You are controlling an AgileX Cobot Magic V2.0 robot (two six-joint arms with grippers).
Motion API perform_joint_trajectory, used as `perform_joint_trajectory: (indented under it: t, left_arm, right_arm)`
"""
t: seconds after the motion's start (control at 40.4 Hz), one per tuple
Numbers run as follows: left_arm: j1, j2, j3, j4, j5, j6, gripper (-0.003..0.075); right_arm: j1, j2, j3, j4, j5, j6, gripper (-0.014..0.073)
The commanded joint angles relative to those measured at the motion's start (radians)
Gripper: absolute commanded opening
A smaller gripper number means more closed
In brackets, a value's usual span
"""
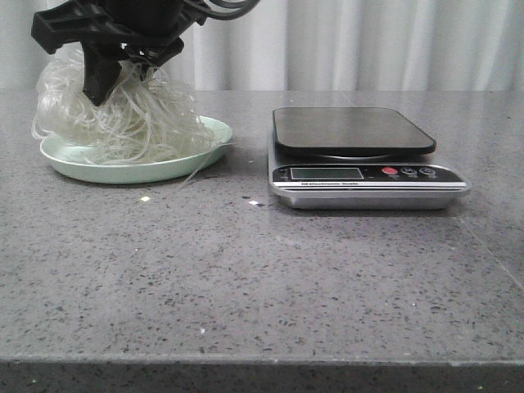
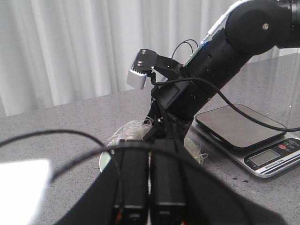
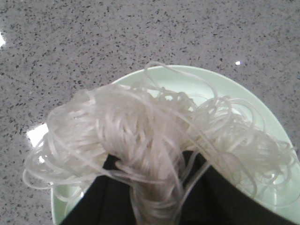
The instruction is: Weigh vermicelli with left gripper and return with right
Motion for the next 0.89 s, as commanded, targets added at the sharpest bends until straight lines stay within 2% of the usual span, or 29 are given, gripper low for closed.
perform_joint_trajectory:
  t: [0.0,0.124,0.297,0.372,0.768,0.867]
  left_arm:
    - [-0.002,0.01,-0.025,0.006,-0.082,-0.009,0.0137]
    - [-0.002,0.01,-0.025,0.006,-0.082,-0.009,0.0137]
    - [-0.002,0.01,-0.025,0.006,-0.082,-0.009,0.0137]
    - [-0.002,0.01,-0.025,0.006,-0.082,-0.009,0.0137]
    - [-0.002,0.01,-0.025,0.006,-0.082,-0.009,0.0137]
    - [-0.002,0.01,-0.025,0.006,-0.082,-0.009,0.0137]
  right_arm:
    - [-0.002,-0.064,-0.033,-0.01,-0.049,-0.003,0.0155]
    - [-0.002,-0.065,-0.033,-0.01,-0.041,-0.003,0.0237]
    - [-0.002,-0.066,-0.058,-0.01,-0.011,-0.003,0.0436]
    - [-0.002,-0.066,-0.085,-0.01,0.012,-0.003,0.0471]
    - [-0.008,-0.073,-0.321,-0.01,0.202,-0.003,0.0472]
    - [-0.024,-0.094,-0.346,-0.01,0.203,0.001,0.0416]
